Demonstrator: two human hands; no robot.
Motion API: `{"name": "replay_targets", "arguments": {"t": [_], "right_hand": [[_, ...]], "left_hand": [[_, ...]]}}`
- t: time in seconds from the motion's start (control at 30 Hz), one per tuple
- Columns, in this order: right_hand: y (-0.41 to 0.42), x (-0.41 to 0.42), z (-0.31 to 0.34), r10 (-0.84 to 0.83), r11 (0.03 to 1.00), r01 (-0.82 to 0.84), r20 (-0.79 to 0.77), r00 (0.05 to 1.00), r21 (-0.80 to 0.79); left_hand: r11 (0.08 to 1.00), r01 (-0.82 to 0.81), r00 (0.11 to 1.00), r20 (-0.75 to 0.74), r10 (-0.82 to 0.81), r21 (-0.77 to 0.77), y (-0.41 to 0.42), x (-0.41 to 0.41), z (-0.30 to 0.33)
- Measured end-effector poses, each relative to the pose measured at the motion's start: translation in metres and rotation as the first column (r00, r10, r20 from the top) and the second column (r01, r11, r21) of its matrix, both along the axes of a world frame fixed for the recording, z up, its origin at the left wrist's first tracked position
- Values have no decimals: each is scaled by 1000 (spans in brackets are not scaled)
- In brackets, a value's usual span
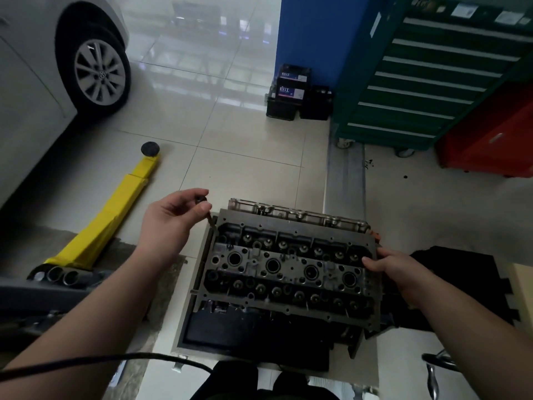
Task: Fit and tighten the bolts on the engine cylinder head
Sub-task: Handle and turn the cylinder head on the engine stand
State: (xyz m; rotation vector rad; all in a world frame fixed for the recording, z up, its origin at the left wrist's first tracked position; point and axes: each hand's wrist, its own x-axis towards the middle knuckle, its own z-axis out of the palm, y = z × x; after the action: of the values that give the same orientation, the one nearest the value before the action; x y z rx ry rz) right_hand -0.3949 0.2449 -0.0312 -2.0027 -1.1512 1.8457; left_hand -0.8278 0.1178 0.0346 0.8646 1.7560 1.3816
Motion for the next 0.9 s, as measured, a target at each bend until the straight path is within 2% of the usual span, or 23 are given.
{"name": "replay_targets", "arguments": {"t": [0.13,0.23,0.43,0.63,0.8,0.9], "right_hand": [[-1,0,-1,-5,1000,5,6,1000,7],[-2,-2,0,-17,1000,17,13,1000,8],[-3,-2,3,-15,1000,15,19,1000,15],[-5,-2,2,-22,1000,22,24,999,21],[-5,0,1,-33,999,33,10,999,-2],[-5,0,1,-32,999,32,15,999,-7]], "left_hand": [[988,139,962,-228,-150,-64,-5,7,-16],[975,204,921,-320,-220,-84,-8,3,-27],[956,277,886,-359,-292,-93,-4,-6,-28],[966,249,940,-223,-260,-77,-4,-3,-32],[964,260,907,-328,-263,-55,-7,-2,-32],[973,214,933,-277,-228,-83,-10,-3,-34]]}}
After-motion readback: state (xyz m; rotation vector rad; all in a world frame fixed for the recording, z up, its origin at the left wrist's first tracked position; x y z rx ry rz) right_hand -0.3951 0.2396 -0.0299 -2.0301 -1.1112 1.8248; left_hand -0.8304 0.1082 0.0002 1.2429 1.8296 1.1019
